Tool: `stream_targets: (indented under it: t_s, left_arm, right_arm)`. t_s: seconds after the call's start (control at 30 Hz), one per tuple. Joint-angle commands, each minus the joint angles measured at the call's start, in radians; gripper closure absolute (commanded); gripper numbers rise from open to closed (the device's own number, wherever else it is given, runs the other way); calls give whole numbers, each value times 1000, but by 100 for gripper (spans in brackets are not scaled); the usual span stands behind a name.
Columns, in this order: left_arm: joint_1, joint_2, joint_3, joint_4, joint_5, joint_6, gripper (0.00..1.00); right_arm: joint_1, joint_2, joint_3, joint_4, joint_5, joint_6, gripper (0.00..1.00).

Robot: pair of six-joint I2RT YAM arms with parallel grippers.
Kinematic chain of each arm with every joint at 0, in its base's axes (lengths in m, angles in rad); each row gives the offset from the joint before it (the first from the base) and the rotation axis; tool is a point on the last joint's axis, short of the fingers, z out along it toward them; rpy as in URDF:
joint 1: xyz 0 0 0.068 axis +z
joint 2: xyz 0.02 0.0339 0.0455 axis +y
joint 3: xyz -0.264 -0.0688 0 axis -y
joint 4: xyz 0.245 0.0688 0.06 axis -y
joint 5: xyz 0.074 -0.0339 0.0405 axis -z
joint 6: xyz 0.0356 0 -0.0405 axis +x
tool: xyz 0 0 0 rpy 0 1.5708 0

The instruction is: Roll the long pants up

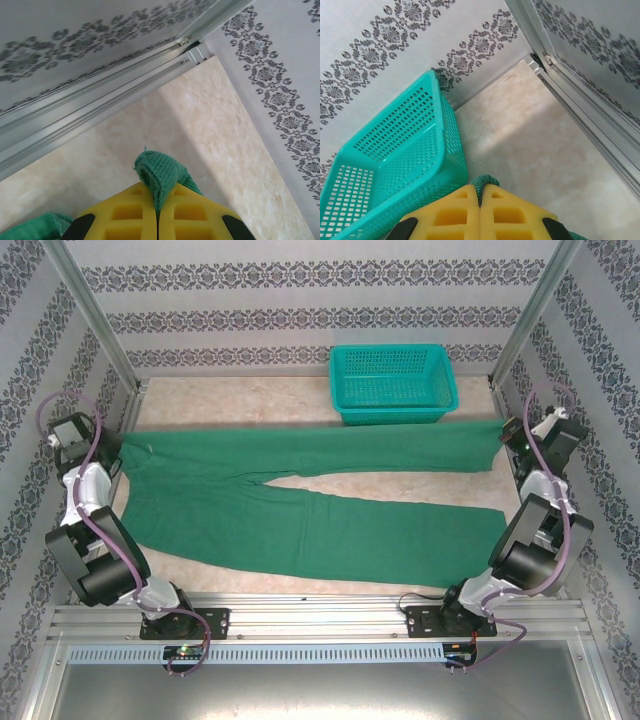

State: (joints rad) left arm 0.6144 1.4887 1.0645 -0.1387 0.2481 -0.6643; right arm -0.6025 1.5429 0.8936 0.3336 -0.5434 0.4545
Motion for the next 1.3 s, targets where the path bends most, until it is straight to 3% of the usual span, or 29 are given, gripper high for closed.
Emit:
stream_targets:
  t_s: [0.0,0.27,0.57,0.7,1.07,1.27]
  left_arm:
    - [63,-58,-58,107,-54,-45,100]
    - [132,-157,-139,70,-33,-58,100]
    - [157,-162,-108,-192,-55,-41,100]
    - [157,-209,-159,-224,-56,-49,100]
    - [170,-341,-269,-324,-140,-14,100]
    - [240,-426,-340,-383,-232,-122,100]
  right_arm:
    - [-31,-80,-89,195,74,21,100]
    - [-51,-320,-185,89,161,7,100]
    - [-95,-573,-257,-229,250,23,100]
    - [-127,-579,-299,-330,275,106,100]
    - [-298,-607,-404,-397,332,274,100]
    - [-357,-696,-467,-513,388,392,100]
